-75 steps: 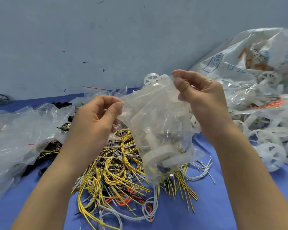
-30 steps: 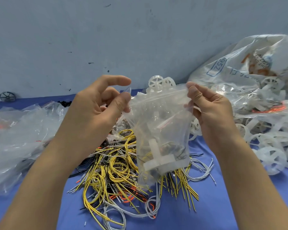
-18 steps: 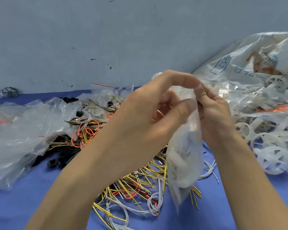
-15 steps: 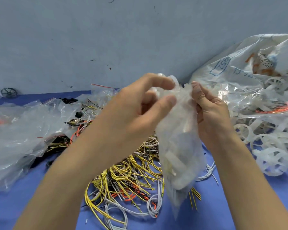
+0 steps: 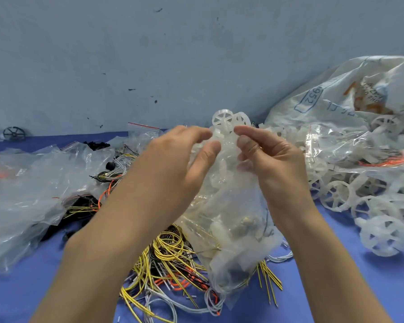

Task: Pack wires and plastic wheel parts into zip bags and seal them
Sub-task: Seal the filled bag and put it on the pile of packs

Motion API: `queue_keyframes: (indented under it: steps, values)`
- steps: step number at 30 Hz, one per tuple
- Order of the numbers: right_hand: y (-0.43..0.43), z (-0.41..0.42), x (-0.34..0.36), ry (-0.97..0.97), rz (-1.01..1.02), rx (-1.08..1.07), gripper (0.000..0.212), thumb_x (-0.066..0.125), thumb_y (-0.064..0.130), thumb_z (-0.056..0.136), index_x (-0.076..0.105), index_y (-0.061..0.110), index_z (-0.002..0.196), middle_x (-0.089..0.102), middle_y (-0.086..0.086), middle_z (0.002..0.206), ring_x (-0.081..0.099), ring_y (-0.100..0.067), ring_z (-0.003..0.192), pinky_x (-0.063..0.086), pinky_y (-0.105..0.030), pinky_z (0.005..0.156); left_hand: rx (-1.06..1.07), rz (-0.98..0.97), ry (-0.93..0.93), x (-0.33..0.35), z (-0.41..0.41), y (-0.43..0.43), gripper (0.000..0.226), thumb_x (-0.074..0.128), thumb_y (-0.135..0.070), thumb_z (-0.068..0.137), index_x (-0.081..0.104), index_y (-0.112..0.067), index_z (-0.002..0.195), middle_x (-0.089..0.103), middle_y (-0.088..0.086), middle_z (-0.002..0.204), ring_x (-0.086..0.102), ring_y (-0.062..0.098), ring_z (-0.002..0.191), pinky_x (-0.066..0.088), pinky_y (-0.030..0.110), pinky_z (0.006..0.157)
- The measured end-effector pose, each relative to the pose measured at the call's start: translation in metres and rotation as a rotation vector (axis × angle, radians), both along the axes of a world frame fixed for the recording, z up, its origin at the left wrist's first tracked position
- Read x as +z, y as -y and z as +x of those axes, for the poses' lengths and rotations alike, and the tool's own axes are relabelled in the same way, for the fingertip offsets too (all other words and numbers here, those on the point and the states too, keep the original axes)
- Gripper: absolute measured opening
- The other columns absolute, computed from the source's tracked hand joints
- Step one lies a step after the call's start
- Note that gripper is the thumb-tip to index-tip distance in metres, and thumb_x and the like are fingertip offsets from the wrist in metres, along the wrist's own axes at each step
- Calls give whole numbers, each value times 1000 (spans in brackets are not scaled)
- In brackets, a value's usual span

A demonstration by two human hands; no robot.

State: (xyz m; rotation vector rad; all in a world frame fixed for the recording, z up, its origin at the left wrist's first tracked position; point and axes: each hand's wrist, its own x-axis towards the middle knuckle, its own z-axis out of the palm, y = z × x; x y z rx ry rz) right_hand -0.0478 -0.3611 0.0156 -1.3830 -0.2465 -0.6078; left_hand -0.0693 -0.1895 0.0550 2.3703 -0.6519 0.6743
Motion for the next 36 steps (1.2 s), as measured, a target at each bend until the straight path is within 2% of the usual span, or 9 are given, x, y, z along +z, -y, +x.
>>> queue_keyframes:
  steps: [3, 6, 13, 16, 21, 23, 26, 32, 36]
  values:
    - [-7, -6, 2, 34, -40, 34, 17, 71, 12, 89, 78, 27, 95, 74, 7, 83, 60, -7, 67, 51, -18, 63, -12, 46, -35, -5, 1, 7, 34, 37, -47, 99, 63, -26, 107, 66, -8, 90, 60, 13, 86, 47, 38, 78]
    - [-10, -9, 2, 44, -46, 62, 17, 71, 12, 90, 78, 26, 97, 75, 6, 84, 61, -6, 68, 51, -17, 63, -8, 62, -12, -8, 6, 8, 37, 36, -45, 100, 61, -20, 91, 57, -4, 69, 54, 21, 69, 45, 45, 67]
    - [-6, -10, -1, -71, -64, 111, 9, 69, 19, 90, 77, 19, 94, 71, 7, 73, 61, -6, 65, 54, -21, 60, 24, 101, 43, -11, 9, 9, 38, 30, -46, 100, 58, -21, 94, 51, -8, 67, 57, 26, 69, 47, 43, 63]
    - [-7, -11, -1, -47, -110, 90, 8, 69, 22, 91, 76, 23, 92, 71, 9, 72, 60, -5, 63, 51, -19, 56, 42, 114, 62, -11, 8, 10, 40, 27, -48, 100, 57, -21, 95, 56, -6, 69, 58, 27, 70, 47, 42, 61]
    - [-10, -13, 0, 15, -171, 65, 12, 68, 23, 92, 76, 29, 86, 70, 12, 71, 59, -4, 61, 50, -19, 54, 78, 186, 125, -8, 5, 13, 45, 23, -51, 97, 55, -20, 95, 48, -9, 65, 55, 27, 65, 40, 37, 55]
    - [-10, -14, 0, 14, -172, 58, 12, 68, 24, 92, 75, 30, 84, 68, 9, 70, 58, -7, 61, 50, -21, 53, 112, 202, 140, -8, 6, 13, 42, 24, -48, 98, 56, -21, 98, 54, -8, 68, 57, 28, 66, 41, 36, 56]
    - [-13, -14, 0, 13, -170, 51, 12, 68, 23, 92, 74, 28, 83, 66, 7, 68, 56, -10, 60, 50, -22, 51, 127, 177, 144, -10, 6, 13, 34, 28, -43, 101, 55, -23, 98, 61, -4, 72, 59, 29, 69, 44, 38, 59]
    - [-17, -13, 0, -12, -102, 102, 9, 68, 19, 91, 72, 22, 84, 70, 5, 74, 58, -11, 60, 50, -22, 52, 40, 26, 75, -12, 10, 17, 36, 28, -46, 102, 51, -24, 83, 49, -6, 58, 49, 20, 56, 28, 34, 51]
    - [-14, -14, 0, -42, -82, 129, 8, 67, 17, 92, 72, 18, 86, 68, 9, 70, 58, -8, 60, 51, -21, 53, 57, 46, 103, -11, 12, 20, 40, 25, -49, 100, 48, -22, 82, 47, -3, 57, 47, 28, 56, 27, 35, 52]
